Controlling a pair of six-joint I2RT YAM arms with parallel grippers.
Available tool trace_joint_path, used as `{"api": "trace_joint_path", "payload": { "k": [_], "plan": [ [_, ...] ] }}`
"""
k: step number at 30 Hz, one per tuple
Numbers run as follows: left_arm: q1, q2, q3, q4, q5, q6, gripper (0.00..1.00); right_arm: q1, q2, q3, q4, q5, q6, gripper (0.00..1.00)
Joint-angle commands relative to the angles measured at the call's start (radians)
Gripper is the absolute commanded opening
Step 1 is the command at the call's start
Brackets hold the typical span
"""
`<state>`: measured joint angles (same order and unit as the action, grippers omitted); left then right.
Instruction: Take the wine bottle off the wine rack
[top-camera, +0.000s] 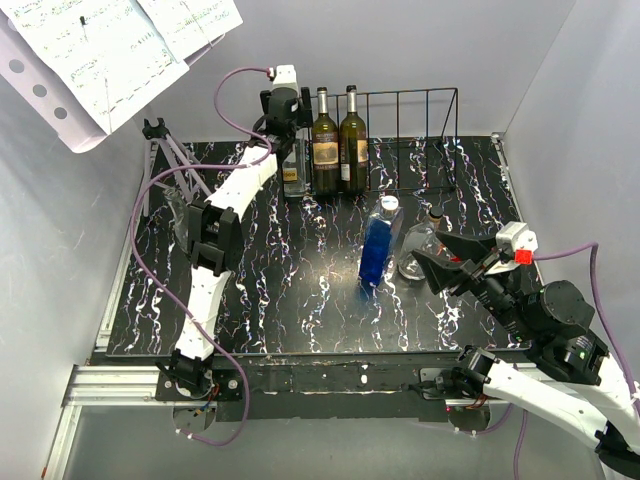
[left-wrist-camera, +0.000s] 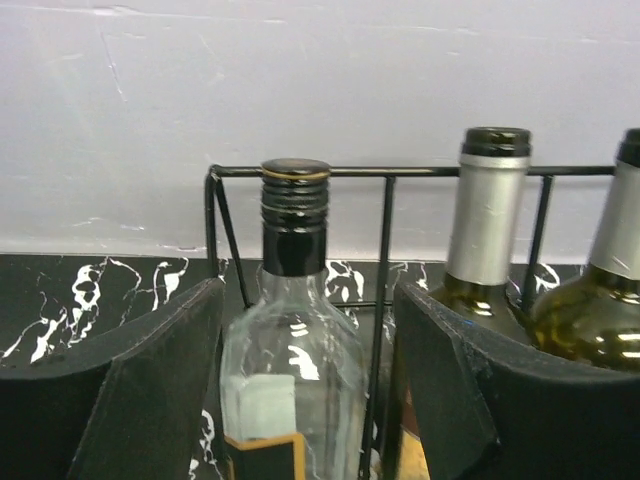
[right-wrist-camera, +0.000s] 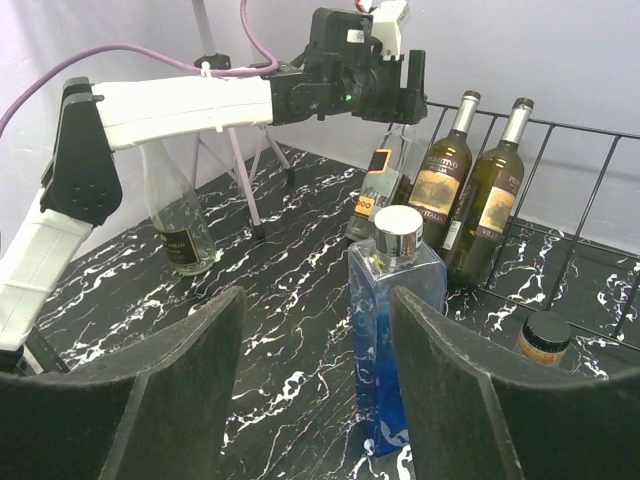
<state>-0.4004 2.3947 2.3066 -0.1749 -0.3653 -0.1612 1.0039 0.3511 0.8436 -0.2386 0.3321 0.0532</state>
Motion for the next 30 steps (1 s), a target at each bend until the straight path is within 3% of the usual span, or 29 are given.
{"api": "trace_joint_path", "payload": {
  "k": [1, 10, 20, 22, 26, 30],
  "plan": [
    [0.020, 0.018, 0.059, 0.100, 0.017, 0.026, 0.67, 0.006, -0.008, 0.028, 0.016, 0.027, 0.001, 0.66],
    [0.043, 0.058, 0.043, 0.169, 0.114, 0.014, 0.67, 0.006, 0.011, 0.049, 0.018, 0.041, -0.041, 0.67],
    [0.043, 0.133, 0.085, 0.169, 0.108, -0.006, 0.60, 0.006, 0.051, 0.061, 0.032, 0.041, -0.050, 0.67],
    [0.043, 0.145, 0.097, 0.169, 0.111, -0.008, 0.56, 0.006, 0.057, 0.061, 0.032, 0.042, -0.090, 0.67],
    [0.043, 0.133, 0.088, 0.201, 0.140, 0.003, 0.38, 0.006, 0.075, 0.066, 0.038, 0.050, -0.101, 0.66],
    [0.043, 0.041, -0.041, 0.285, 0.204, 0.023, 0.24, 0.006, 0.080, 0.054, 0.059, 0.044, -0.099, 0.67]
  ]
}}
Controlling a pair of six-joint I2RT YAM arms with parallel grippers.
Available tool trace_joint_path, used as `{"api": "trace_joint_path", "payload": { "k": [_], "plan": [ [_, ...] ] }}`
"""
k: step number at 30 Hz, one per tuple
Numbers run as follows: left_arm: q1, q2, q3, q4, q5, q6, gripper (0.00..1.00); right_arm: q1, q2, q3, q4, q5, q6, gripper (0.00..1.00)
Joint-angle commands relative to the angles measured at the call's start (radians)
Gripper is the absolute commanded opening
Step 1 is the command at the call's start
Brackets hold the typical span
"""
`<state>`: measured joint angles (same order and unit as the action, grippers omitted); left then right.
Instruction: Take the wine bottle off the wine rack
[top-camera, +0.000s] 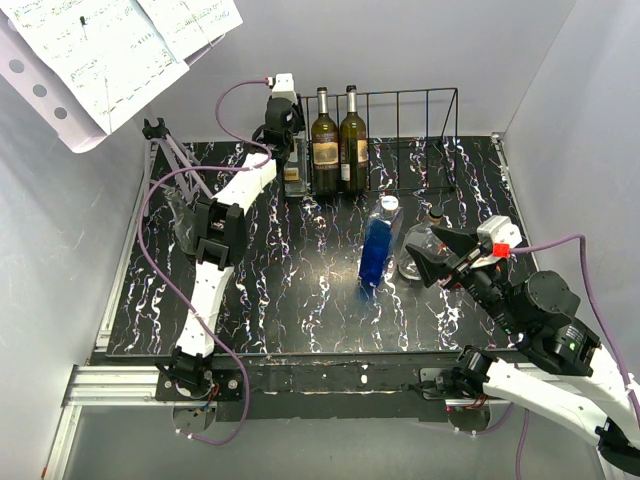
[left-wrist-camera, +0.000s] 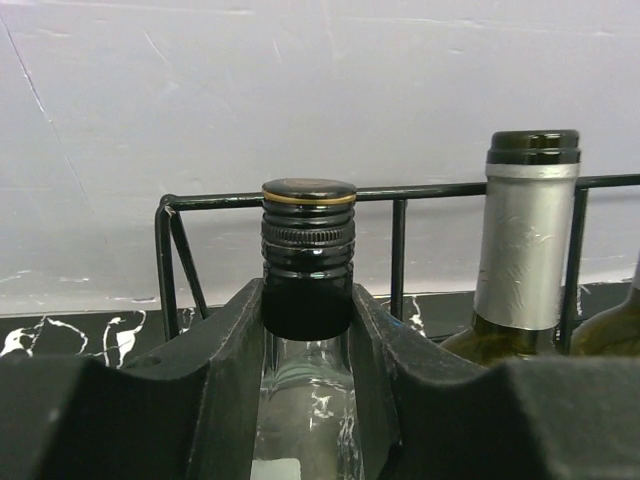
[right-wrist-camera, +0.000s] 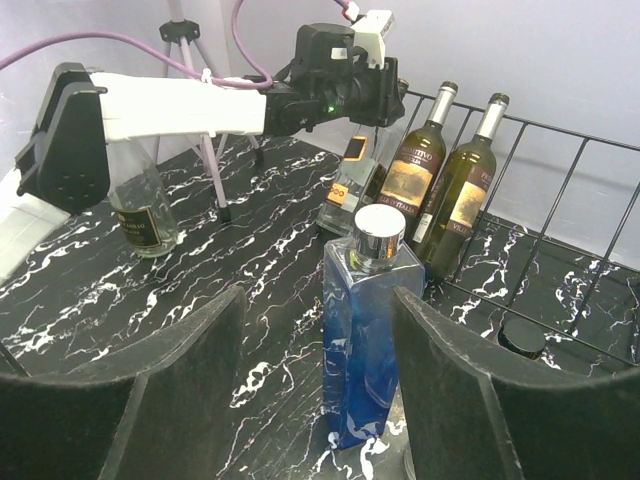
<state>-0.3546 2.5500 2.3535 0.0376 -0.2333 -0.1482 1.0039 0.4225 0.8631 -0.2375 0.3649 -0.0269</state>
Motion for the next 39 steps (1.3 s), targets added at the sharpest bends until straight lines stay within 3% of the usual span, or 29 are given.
{"api": "trace_joint_path", "payload": {
  "k": [1, 5, 22, 32, 39],
  "plan": [
    [-0.003, -0.138, -0.115, 0.088, 0.098, 0.013, 0.20, 0.006, 0.010, 0.030, 0.063, 0.005, -0.019, 0.67],
    [-0.003, -0.211, -0.175, 0.113, 0.147, 0.006, 0.00, 0.006, 0.015, 0.010, 0.076, -0.012, -0.010, 0.67],
    [-0.004, -0.444, -0.267, 0.162, 0.233, 0.032, 0.00, 0.006, -0.004, 0.019, 0.070, -0.032, 0.050, 0.67],
    [-0.012, -0.684, -0.578, 0.272, 0.302, 0.035, 0.00, 0.006, -0.028, -0.012, 0.069, 0.014, 0.036, 0.67],
    [-0.014, -0.758, -0.662, 0.274, 0.307, 0.065, 0.00, 0.006, -0.042, -0.021, 0.072, 0.012, 0.044, 0.67]
  ]
}}
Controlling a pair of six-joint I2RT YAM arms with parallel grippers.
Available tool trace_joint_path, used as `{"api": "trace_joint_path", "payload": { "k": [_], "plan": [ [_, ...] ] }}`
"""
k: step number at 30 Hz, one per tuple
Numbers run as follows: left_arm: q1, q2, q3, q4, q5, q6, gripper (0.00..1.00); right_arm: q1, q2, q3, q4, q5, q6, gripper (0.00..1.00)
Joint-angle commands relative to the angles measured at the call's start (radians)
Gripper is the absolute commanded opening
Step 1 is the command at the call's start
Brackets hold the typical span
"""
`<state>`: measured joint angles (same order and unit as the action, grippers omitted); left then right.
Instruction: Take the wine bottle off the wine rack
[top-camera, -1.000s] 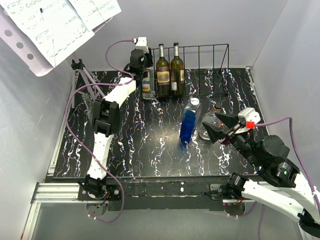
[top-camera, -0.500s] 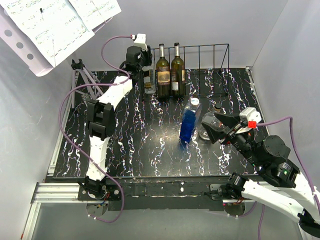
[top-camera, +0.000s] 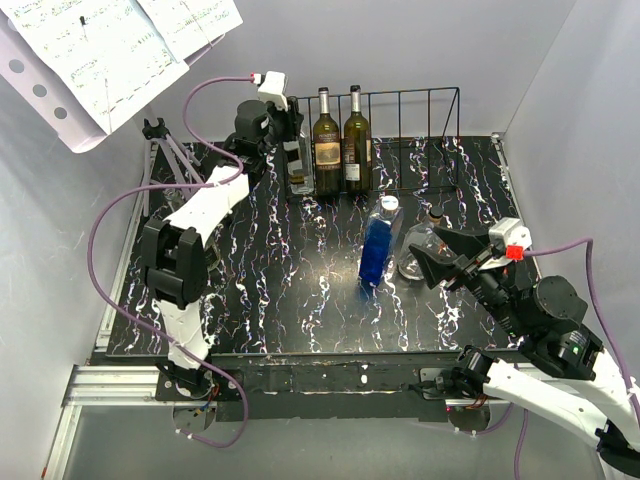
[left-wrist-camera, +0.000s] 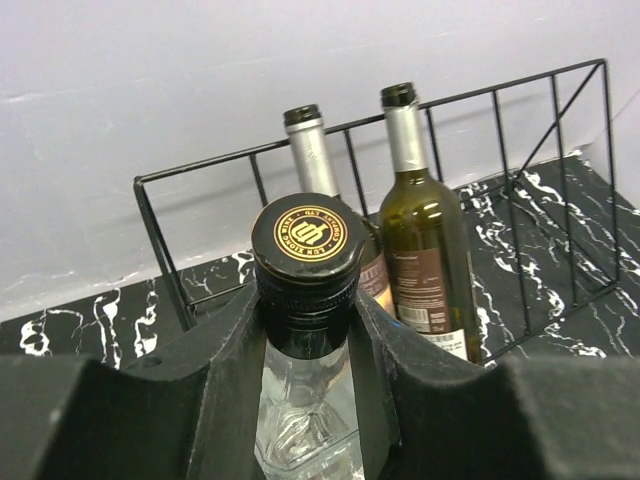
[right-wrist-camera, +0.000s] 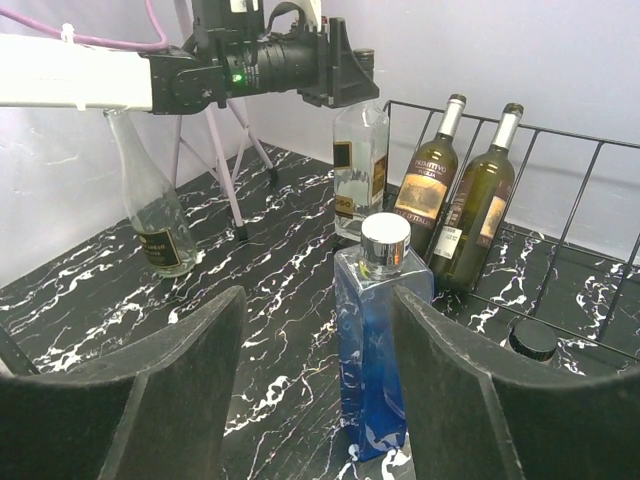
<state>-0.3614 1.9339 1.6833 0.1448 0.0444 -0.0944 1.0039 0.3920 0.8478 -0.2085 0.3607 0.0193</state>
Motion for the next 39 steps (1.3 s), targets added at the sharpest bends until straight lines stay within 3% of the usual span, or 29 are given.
{"api": "trace_joint_path", "payload": {
  "k": [1, 5, 11, 22, 32, 39],
  "plan": [
    [-0.007, -0.153, 0.003, 0.159, 0.034, 0.013, 0.00, 0.006, -0.012, -0.006, 0.044, 0.015, -0.002, 0.67],
    [-0.013, -0.242, -0.078, 0.156, 0.049, 0.024, 0.00, 0.006, -0.010, -0.007, 0.044, 0.018, -0.005, 0.67],
    [-0.017, -0.458, -0.314, 0.154, 0.095, 0.019, 0.00, 0.006, -0.022, -0.012, 0.061, 0.015, -0.016, 0.67],
    [-0.122, -0.765, -0.645, 0.079, 0.161, 0.035, 0.00, 0.006, -0.039, -0.013, 0.061, 0.040, -0.048, 0.67],
    [-0.430, -0.995, -0.835, -0.013, 0.117, 0.015, 0.00, 0.006, -0.058, 0.026, 0.041, 0.052, -0.073, 0.67],
    [-0.651, -0.989, -0.867, 0.044, -0.020, 0.013, 0.00, 0.006, -0.061, 0.060, 0.067, 0.058, -0.079, 0.66]
  ]
}}
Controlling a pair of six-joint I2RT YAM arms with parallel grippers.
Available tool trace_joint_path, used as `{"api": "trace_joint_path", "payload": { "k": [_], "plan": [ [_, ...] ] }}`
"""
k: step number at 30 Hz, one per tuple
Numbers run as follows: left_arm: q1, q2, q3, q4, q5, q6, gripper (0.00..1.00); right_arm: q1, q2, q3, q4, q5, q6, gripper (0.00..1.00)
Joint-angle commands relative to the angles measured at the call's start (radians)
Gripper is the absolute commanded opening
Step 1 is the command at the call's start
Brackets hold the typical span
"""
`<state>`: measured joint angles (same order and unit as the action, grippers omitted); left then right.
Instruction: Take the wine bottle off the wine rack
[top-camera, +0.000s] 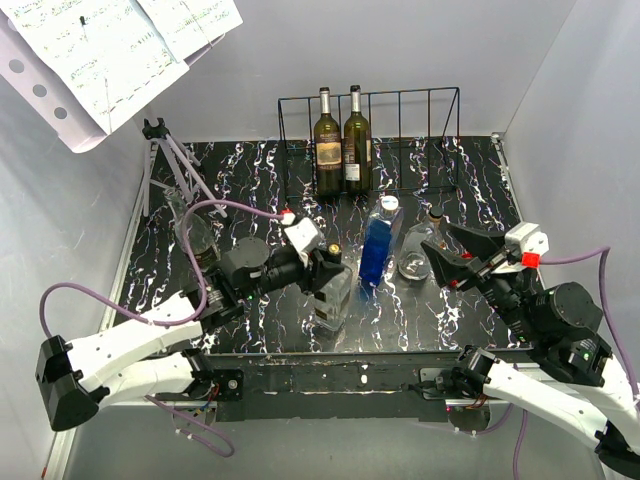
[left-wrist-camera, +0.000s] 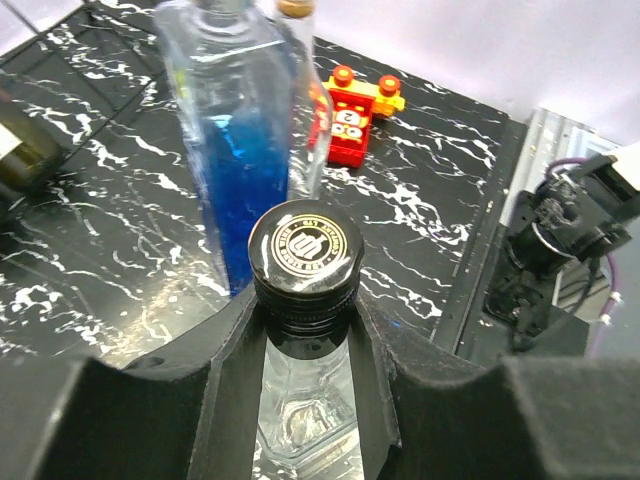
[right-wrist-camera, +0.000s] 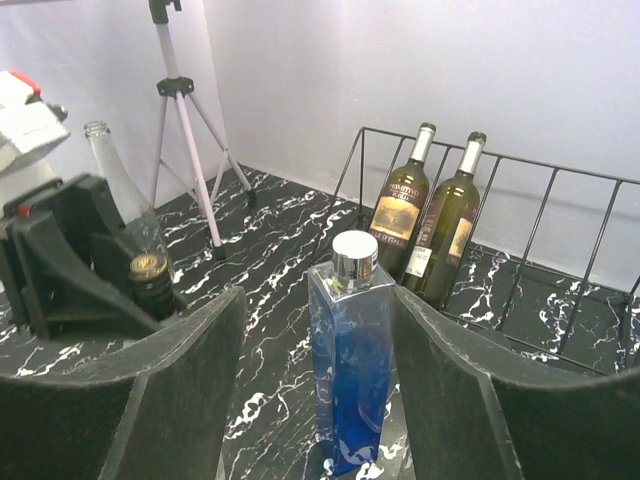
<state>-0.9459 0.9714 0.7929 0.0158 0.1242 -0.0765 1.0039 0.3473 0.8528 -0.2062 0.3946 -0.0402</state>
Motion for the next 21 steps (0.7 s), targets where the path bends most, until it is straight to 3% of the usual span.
{"api": "trace_joint_path", "payload": {
  "k": [1, 8, 15, 21],
  "plan": [
    [-0.083, -0.013, 0.028, 0.188, -0.110, 0.000, 0.00, 0.006, -0.016, 0.061, 0.077, 0.027, -0.018, 0.68],
    [-0.178, 0.136, 0.081, 0.332, -0.156, 0.018, 0.00, 0.006, 0.028, 0.170, 0.140, -0.017, -0.007, 0.68],
    [-0.292, 0.354, 0.186, 0.461, -0.186, 0.040, 0.00, 0.006, 0.082, 0.261, 0.162, -0.063, -0.030, 0.76],
    [-0.317, 0.489, 0.293, 0.507, -0.178, 0.060, 0.00, 0.006, 0.071, 0.264, 0.159, -0.060, -0.020, 0.77]
  ]
}}
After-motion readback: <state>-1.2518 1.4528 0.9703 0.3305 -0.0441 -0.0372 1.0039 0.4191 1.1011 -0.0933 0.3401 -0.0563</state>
